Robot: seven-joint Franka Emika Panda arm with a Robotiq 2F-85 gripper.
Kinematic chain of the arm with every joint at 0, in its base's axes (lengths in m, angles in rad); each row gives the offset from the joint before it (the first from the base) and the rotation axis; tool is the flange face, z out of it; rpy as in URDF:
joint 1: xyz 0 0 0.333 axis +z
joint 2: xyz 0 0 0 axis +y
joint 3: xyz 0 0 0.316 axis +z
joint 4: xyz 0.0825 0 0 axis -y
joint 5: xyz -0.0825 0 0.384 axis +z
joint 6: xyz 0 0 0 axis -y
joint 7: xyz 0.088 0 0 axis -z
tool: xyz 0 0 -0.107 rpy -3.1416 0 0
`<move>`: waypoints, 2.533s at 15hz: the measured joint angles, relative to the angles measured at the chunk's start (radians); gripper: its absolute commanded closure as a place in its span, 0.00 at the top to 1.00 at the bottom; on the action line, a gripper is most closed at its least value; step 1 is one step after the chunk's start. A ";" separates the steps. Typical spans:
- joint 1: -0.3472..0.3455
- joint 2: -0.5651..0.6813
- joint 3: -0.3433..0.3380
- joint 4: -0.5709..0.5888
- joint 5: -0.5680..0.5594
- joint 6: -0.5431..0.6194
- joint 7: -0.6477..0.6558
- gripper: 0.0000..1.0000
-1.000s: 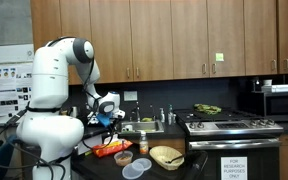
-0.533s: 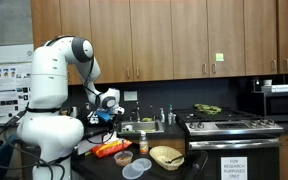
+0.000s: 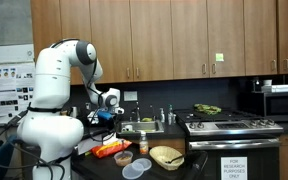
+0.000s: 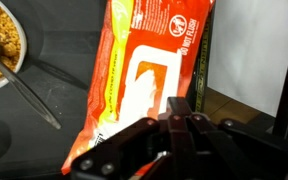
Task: Open the red packet of wet wipes
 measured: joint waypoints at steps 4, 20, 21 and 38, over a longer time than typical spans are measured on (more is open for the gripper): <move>0.000 0.046 0.001 0.046 -0.043 -0.038 0.018 0.00; 0.010 0.072 0.040 0.110 -0.050 -0.079 0.019 1.00; 0.010 0.072 0.043 0.112 -0.050 -0.078 0.019 1.00; 0.003 -0.112 0.053 -0.023 -0.022 -0.116 0.035 1.00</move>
